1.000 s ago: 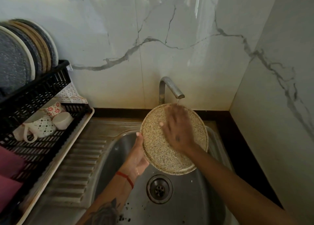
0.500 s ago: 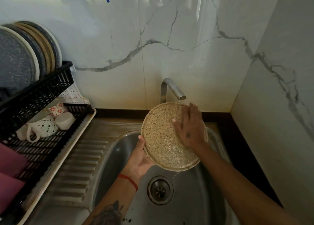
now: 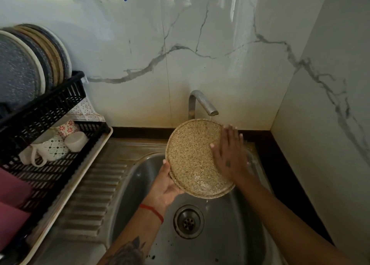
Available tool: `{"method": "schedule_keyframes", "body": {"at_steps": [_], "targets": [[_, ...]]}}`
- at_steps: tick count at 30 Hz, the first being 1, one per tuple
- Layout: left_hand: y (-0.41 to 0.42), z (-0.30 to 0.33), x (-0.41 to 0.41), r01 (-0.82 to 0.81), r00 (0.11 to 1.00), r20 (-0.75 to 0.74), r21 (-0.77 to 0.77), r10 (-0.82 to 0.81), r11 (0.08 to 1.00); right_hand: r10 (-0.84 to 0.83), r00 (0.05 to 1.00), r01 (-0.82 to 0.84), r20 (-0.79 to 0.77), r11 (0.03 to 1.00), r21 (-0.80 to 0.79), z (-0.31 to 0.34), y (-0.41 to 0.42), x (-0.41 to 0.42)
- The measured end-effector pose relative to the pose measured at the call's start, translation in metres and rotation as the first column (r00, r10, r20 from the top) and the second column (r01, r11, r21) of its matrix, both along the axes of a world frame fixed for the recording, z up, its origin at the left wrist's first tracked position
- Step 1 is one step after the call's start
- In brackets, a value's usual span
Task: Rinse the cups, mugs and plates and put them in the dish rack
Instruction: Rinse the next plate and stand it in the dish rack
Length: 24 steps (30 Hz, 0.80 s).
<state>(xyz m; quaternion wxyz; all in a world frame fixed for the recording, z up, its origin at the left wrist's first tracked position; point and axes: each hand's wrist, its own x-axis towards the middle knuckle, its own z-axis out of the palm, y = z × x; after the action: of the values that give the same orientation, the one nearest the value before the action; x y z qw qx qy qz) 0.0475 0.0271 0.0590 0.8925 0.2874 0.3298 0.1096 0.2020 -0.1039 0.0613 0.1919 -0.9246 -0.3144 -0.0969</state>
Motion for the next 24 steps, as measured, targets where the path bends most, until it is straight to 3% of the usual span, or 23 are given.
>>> {"method": "schedule_keyframes", "body": {"at_steps": [2, 5, 7, 9, 11, 12, 14, 16, 19, 21, 22, 24], "targets": [[-0.009, 0.003, 0.005, 0.001, 1.000, 0.025, -0.016, 0.000, 1.000, 0.124, 0.987, -0.116, 0.103, 0.990, -0.076, -0.005, 0.017, -0.032], [-0.017, 0.007, 0.010, -0.033, 0.999, 0.040, -0.047, 0.035, 0.998, 0.415, 0.881, -0.369, 0.227, 0.903, -0.221, -0.023, 0.033, -0.078], [-0.017, 0.006, 0.008, -0.045, 0.999, 0.012, -0.057, 0.046, 0.997, 0.455, 0.863, -0.397, 0.219, 0.879, -0.262, -0.028, 0.026, -0.081], [-0.012, 0.004, 0.003, -0.042, 0.998, -0.039, -0.021, 0.041, 0.999, 0.364, 0.905, -0.310, 0.221, 0.918, -0.246, -0.033, 0.009, -0.064], [-0.004, 0.002, -0.004, -0.055, 0.996, -0.077, 0.001, 0.055, 0.999, 0.122, 0.987, -0.110, 0.104, 0.987, -0.114, -0.036, -0.011, -0.044], [-0.002, 0.001, -0.007, -0.061, 0.994, -0.093, 0.001, 0.061, 0.998, -0.018, 1.000, 0.019, -0.025, 1.000, 0.004, -0.036, -0.020, -0.036], [-0.002, -0.001, -0.013, -0.063, 0.992, -0.108, -0.006, 0.062, 0.998, -0.136, 0.916, 0.250, -0.378, 0.929, 0.273, -0.031, -0.027, -0.030], [-0.007, -0.006, -0.017, -0.050, 0.994, -0.096, -0.012, 0.049, 0.999, -0.069, 0.792, 0.410, -0.607, 0.797, 0.444, -0.021, -0.019, -0.034], [-0.013, -0.015, -0.024, -0.034, 0.994, -0.099, 0.009, 0.035, 0.999, 0.040, 0.692, 0.572, -0.720, 0.577, 0.582, -0.008, -0.010, -0.044], [-0.010, -0.019, -0.029, 0.011, 0.992, -0.125, -0.002, -0.011, 1.000, 0.198, 0.603, 0.664, -0.773, 0.412, 0.624, 0.000, -0.010, -0.048], [-0.007, -0.020, -0.031, 0.038, 0.989, -0.141, -0.030, -0.041, 0.999, 0.266, 0.552, 0.701, -0.790, 0.364, 0.613, 0.002, -0.011, -0.047], [-0.002, -0.019, -0.034, 0.064, 0.990, -0.118, -0.117, -0.077, 0.991, 0.354, 0.487, 0.716, -0.798, 0.362, 0.597, 0.002, -0.017, -0.044]]}}
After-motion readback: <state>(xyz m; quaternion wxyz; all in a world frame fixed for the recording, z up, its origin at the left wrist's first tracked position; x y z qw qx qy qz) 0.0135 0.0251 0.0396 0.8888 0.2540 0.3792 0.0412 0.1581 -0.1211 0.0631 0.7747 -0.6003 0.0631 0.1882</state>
